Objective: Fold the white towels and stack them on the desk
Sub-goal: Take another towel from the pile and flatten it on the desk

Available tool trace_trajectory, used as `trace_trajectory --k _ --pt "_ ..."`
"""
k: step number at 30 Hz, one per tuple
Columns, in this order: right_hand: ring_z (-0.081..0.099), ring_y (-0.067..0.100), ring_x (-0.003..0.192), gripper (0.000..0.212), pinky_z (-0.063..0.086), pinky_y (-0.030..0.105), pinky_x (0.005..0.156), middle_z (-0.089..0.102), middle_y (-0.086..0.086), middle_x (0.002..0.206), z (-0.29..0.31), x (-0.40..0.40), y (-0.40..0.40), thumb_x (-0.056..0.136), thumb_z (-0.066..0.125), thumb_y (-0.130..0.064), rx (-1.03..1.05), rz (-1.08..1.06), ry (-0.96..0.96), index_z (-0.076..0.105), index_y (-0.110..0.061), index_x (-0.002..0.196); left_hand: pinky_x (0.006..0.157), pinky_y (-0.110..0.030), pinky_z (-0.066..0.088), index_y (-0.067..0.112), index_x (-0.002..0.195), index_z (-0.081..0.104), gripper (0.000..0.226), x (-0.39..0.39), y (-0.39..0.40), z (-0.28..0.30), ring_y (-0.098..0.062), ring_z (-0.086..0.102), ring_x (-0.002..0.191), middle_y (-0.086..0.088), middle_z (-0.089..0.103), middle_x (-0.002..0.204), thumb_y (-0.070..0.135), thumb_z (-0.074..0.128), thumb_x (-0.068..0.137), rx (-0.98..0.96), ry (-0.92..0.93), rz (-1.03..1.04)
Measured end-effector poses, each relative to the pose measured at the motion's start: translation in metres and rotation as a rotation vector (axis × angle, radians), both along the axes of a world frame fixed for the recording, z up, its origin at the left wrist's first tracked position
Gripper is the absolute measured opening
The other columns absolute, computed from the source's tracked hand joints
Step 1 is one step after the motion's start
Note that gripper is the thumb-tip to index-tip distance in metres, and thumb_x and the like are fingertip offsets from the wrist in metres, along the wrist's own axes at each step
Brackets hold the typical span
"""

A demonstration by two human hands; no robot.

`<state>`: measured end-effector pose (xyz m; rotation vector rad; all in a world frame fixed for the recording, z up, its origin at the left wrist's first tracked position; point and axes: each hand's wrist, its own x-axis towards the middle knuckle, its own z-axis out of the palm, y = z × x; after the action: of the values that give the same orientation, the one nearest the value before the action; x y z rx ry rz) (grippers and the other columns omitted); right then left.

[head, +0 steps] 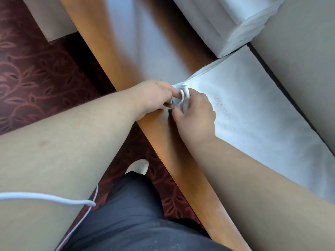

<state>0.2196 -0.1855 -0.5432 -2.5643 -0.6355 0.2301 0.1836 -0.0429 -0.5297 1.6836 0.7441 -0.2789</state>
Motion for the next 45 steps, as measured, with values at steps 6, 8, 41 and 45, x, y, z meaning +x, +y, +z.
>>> trace_trajectory --k 6,8,41,45 --pt "0.048 0.0 0.055 0.02 0.039 0.024 0.053 0.05 -0.016 0.058 0.009 0.012 0.007 0.086 0.042 -0.037 0.385 -0.441 0.283 0.052 -0.025 0.074 0.074 -0.022 0.044 0.022 0.127 0.06 0.05 0.016 -0.002 -0.005 -0.014 0.062 0.097 0.01 0.066 0.106 0.048 0.069 0.085 0.401 0.032 -0.012" --pt "0.05 -0.004 0.056 0.016 0.039 0.013 0.05 0.053 -0.018 0.059 0.012 0.014 0.007 0.086 0.042 -0.034 0.433 -0.471 0.308 0.055 -0.029 0.077 0.071 -0.023 0.038 0.026 0.098 0.068 0.026 0.027 0.001 -0.001 -0.018 0.062 0.093 0.006 0.066 0.095 0.049 0.065 0.087 0.453 0.129 -0.107" --pt "0.043 0.022 0.14 0.043 0.028 0.049 0.117 0.055 0.0 0.144 0.027 -0.032 -0.034 0.092 0.054 -0.025 0.156 0.081 0.057 0.059 -0.022 0.135 0.097 -0.035 0.043 0.027 0.137 0.053 0.041 0.133 -0.045 0.041 -0.025 0.048 0.123 -0.005 0.049 0.138 0.023 0.044 0.097 0.864 -0.247 -0.814" --pt "0.016 0.023 0.151 0.049 0.008 0.051 0.122 0.032 0.001 0.16 0.016 -0.036 -0.072 0.097 0.048 -0.034 -0.127 -0.302 0.118 0.045 -0.028 0.146 0.115 -0.049 0.023 0.035 0.154 0.016 0.057 0.164 -0.083 0.02 -0.032 0.013 0.147 -0.007 0.01 0.163 0.039 0.035 0.1 1.039 -0.065 -1.19"
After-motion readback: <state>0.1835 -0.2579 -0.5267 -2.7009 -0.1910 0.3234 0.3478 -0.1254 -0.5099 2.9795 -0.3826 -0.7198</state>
